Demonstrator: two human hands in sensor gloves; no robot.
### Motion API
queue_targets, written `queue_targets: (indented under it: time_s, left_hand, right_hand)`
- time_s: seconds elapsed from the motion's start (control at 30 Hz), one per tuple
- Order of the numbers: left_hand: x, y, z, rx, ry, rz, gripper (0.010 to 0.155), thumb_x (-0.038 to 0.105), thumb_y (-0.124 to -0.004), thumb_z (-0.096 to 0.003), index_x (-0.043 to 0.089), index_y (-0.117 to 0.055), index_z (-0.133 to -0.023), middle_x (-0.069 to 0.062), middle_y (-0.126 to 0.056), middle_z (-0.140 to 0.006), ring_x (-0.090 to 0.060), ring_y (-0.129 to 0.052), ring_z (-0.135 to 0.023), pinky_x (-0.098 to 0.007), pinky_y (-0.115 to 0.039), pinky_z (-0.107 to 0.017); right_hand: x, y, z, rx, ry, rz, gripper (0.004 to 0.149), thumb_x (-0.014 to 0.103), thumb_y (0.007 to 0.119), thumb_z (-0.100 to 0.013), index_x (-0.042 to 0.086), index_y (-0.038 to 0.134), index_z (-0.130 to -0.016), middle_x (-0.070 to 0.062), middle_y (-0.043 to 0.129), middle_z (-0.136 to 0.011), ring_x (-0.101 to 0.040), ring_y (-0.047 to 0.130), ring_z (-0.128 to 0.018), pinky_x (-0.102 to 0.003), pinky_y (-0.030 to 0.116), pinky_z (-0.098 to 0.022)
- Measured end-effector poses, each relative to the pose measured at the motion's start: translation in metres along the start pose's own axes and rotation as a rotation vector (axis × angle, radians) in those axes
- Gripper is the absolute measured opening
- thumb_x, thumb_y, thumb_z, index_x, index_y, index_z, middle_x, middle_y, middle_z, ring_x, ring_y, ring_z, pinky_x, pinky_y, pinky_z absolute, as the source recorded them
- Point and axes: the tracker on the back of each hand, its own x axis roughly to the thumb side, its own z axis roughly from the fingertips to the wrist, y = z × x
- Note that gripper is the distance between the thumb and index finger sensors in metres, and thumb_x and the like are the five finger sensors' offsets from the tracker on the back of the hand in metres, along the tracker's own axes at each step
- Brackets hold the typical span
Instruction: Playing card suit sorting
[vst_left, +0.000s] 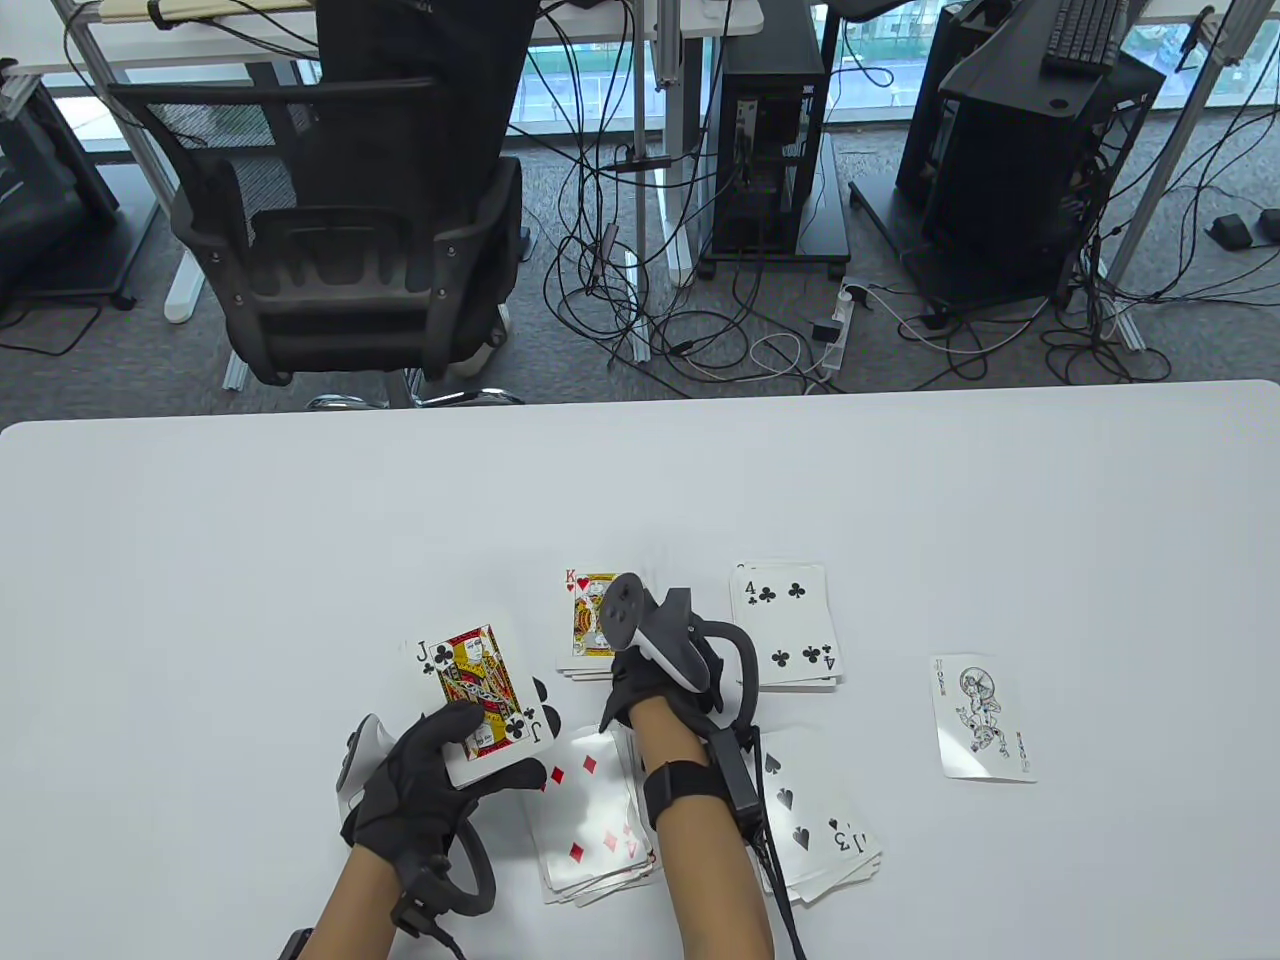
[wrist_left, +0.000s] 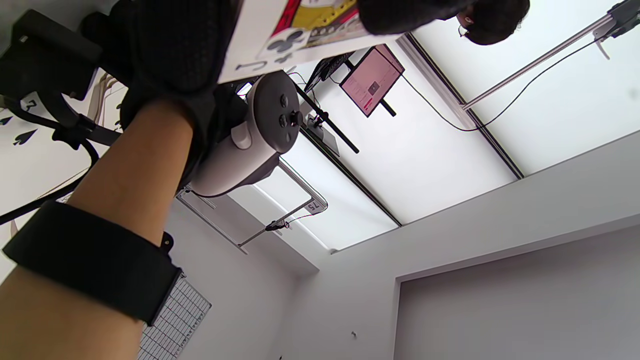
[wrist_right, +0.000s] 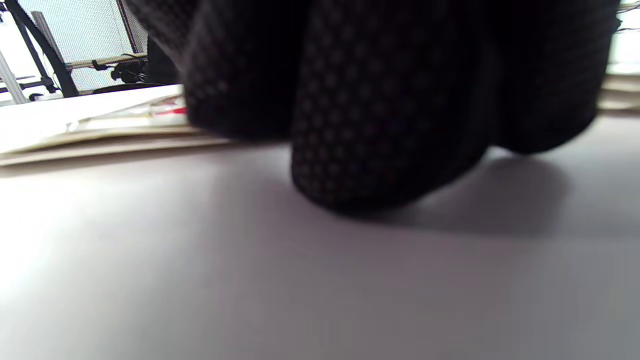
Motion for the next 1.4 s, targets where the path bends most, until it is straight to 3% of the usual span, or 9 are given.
queue_targets:
  time_s: [0.23, 0.4, 0.5, 0.67, 0.77, 0.93, 1.27, 1.4]
  left_hand:
    - [-0.001, 0.000, 0.000, 0.006, 0.008, -0.003, 0.051, 0.042, -0.058, -0.0647, 0.026, -0.039, -0.109, -0.005, -0.053, -0.113, -0.033, -0.071, -0.100, -0.044, -0.080, -0.060]
    - [-0.002, 0.000, 0.000, 0.007, 0.014, -0.005, 0.050, 0.043, -0.058, -0.0647, 0.026, -0.039, -0.109, -0.005, -0.053, -0.113, -0.033, -0.071, -0.100, -0.044, -0.080, -0.060]
    - [-0.003, 0.000, 0.000, 0.004, 0.022, -0.012, 0.051, 0.043, -0.058, -0.0647, 0.026, -0.039, -0.109, -0.005, -0.053, -0.113, -0.034, -0.071, -0.100, -0.044, -0.080, -0.060]
    - [-0.005, -0.001, 0.000, -0.010, 0.036, -0.019, 0.051, 0.043, -0.058, -0.0647, 0.025, -0.039, -0.109, -0.005, -0.053, -0.113, -0.034, -0.071, -0.100, -0.045, -0.080, -0.060]
    - [-0.008, -0.004, -0.001, -0.020, 0.035, -0.007, 0.051, 0.043, -0.058, -0.0648, 0.025, -0.040, -0.109, -0.006, -0.053, -0.113, -0.034, -0.071, -0.100, -0.045, -0.080, -0.060]
    - [-0.009, -0.007, -0.002, -0.043, 0.045, -0.036, 0.050, 0.043, -0.058, -0.0647, 0.026, -0.040, -0.109, -0.005, -0.053, -0.113, -0.034, -0.071, -0.100, -0.045, -0.079, -0.060]
    - [-0.013, -0.014, -0.005, -0.079, 0.072, -0.046, 0.050, 0.039, -0.059, -0.0639, 0.026, -0.041, -0.108, -0.005, -0.054, -0.112, -0.034, -0.071, -0.100, -0.046, -0.079, -0.060]
    - [-0.015, -0.015, -0.005, -0.080, 0.084, -0.051, 0.050, 0.039, -0.059, -0.0637, 0.025, -0.041, -0.108, -0.005, -0.054, -0.112, -0.034, -0.072, -0.100, -0.046, -0.080, -0.060]
  right_hand:
    - [-0.005, -0.027, 0.021, -0.108, -0.177, -0.240, 0.056, 0.032, 0.065, -0.056, -0.020, 0.071, -0.077, -0.008, 0.094, -0.034, -0.028, 0.098, -0.019, -0.049, 0.085, -0.028]
    - [0.000, -0.044, 0.051, -0.190, -0.419, -0.500, 0.058, 0.032, 0.064, -0.057, -0.021, 0.070, -0.078, -0.013, 0.094, -0.041, -0.034, 0.098, -0.026, -0.054, 0.083, -0.032]
    - [0.010, -0.046, 0.076, -0.174, -0.537, -0.584, 0.064, 0.036, 0.064, -0.058, -0.022, 0.064, -0.084, -0.019, 0.092, -0.050, -0.041, 0.095, -0.035, -0.060, 0.079, -0.037]
    - [0.030, -0.034, 0.103, -0.058, -0.666, -0.516, 0.083, 0.049, 0.064, -0.057, -0.022, 0.046, -0.096, -0.030, 0.082, -0.067, -0.052, 0.087, -0.051, -0.068, 0.071, -0.043]
    - [0.034, -0.028, 0.106, -0.008, -0.682, -0.491, 0.091, 0.053, 0.066, -0.055, -0.023, 0.039, -0.097, -0.032, 0.079, -0.071, -0.054, 0.084, -0.055, -0.069, 0.069, -0.045]
    - [0.025, -0.027, 0.104, -0.026, -0.653, -0.573, 0.089, 0.050, 0.071, -0.053, -0.024, 0.043, -0.094, -0.028, 0.081, -0.068, -0.050, 0.086, -0.053, -0.067, 0.072, -0.044]
    - [-0.006, -0.031, 0.104, -0.154, -0.585, -0.748, 0.065, 0.037, 0.077, -0.051, -0.019, 0.065, -0.082, -0.015, 0.091, -0.051, -0.038, 0.095, -0.037, -0.057, 0.081, -0.036]
    - [-0.014, -0.035, 0.100, -0.136, -0.562, -0.761, 0.056, 0.032, 0.076, -0.051, -0.017, 0.071, -0.078, -0.011, 0.093, -0.043, -0.032, 0.097, -0.030, -0.054, 0.083, -0.033]
